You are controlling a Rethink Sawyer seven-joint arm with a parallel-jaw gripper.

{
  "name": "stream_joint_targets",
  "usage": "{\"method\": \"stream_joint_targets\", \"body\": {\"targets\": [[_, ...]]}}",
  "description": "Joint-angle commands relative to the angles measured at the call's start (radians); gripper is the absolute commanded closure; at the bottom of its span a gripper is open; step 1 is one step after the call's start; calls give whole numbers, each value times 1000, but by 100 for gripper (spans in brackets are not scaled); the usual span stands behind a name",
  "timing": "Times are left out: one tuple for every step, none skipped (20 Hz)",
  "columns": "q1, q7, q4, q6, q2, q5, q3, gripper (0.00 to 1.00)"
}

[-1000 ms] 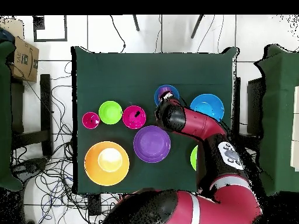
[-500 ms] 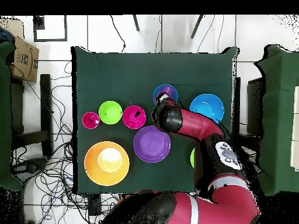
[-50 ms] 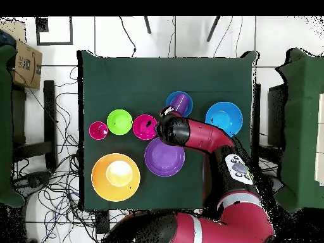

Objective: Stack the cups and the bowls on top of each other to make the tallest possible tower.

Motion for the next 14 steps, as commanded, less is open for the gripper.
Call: {"method": "stream_joint_targets", "body": {"targets": [[26,20,30,117,12,-2,71,0],[29,23,30,119,12,0,70,0],[31,24,29,120,12,0,69,0],[32,24,28,119,13,-1,69,0],[33,24,27,118,14,-1,68,0],[37,27,25,110,19,-3,64,0],[38,29,23,105,23,-5,62,0],[37,28,19,91,30,-9,63,0],[35,26,16,83,35,-11,64,0],[34,24,12,71,40,-16,63,0],[32,21,9,71,43,-18,63,0],[30,17,5,68,47,-21,63,0],[29,14,1,66,51,-23,63,0],[28,10,-4,60,58,-27,64,0]]}}
